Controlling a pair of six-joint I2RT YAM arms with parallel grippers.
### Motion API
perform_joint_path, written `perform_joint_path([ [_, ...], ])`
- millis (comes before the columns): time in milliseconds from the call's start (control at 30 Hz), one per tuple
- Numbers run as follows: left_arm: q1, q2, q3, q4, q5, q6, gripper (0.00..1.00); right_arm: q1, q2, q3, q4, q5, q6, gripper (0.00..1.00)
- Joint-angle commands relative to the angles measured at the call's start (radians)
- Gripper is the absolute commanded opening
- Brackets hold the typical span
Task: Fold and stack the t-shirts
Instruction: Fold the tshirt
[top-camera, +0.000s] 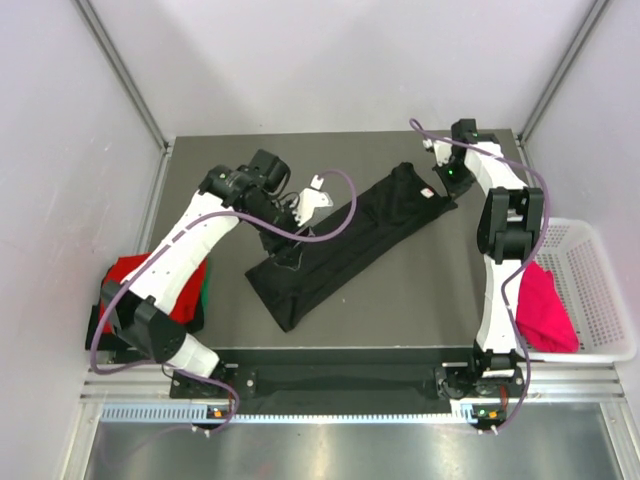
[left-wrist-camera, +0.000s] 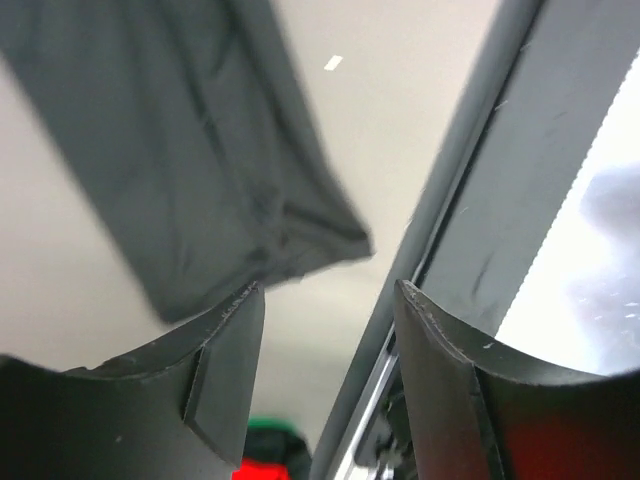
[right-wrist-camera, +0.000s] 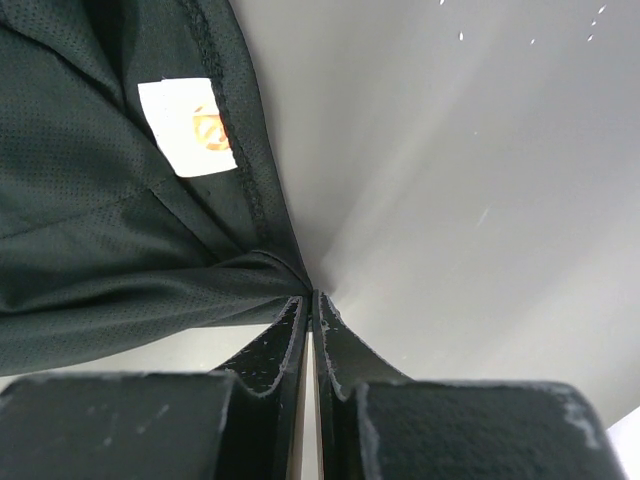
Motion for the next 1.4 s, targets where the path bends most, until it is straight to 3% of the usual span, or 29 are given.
perform_joint_path([
  [0,0.060,0.011,-0.066,0.004,-0.172,-0.036,0.60,-0.009,-0.059,-0.010,0.013,0.020,0.007,0.03],
  [133,0.178,0.113,-0.233,0.131,-0.269,-0.024,0.59,-0.009,-0.086,-0.050,0.019,0.020,0.008,0.04],
  [300,0.352,0.221,-0.255,0.210,-0.270,0.010,0.61,-0.009,-0.128,-0.108,0.036,0.018,0.004,0.04],
  [533,0.384,0.335,-0.223,0.253,-0.287,0.010,0.66,-0.009,-0.142,-0.126,0.034,0.004,0.002,0.04],
  [800,0.394,0.455,-0.224,0.277,-0.247,-0.011,0.63,-0.009,-0.152,-0.125,0.037,0.006,0.001,0.04],
  [833,0.394,0.463,-0.226,0.286,-0.247,-0.015,0.61,-0.009,-0.149,-0.123,0.037,0.006,0.001,0.04],
  [867,0.395,0.471,-0.223,0.284,-0.240,-0.018,0.53,-0.008,-0.146,-0.117,0.036,0.006,0.002,0.05],
  [933,0.398,0.498,-0.215,0.258,-0.218,-0.013,0.32,-0.011,-0.133,-0.108,0.025,0.007,0.004,0.06],
  [967,0.400,0.512,-0.208,0.247,-0.192,-0.005,0.16,-0.008,-0.123,-0.099,0.010,0.009,0.005,0.08],
  [1033,0.401,0.521,-0.205,0.224,-0.168,0.002,0.00,-0.008,-0.122,-0.079,-0.013,0.033,0.015,0.20],
  [1200,0.403,0.498,-0.238,0.207,-0.123,0.012,0.00,-0.052,-0.200,-0.041,0.057,-0.003,0.053,0.34],
  [1367,0.404,0.465,-0.276,0.219,-0.097,-0.002,0.00,-0.029,-0.041,0.187,0.005,-0.120,0.067,0.34],
])
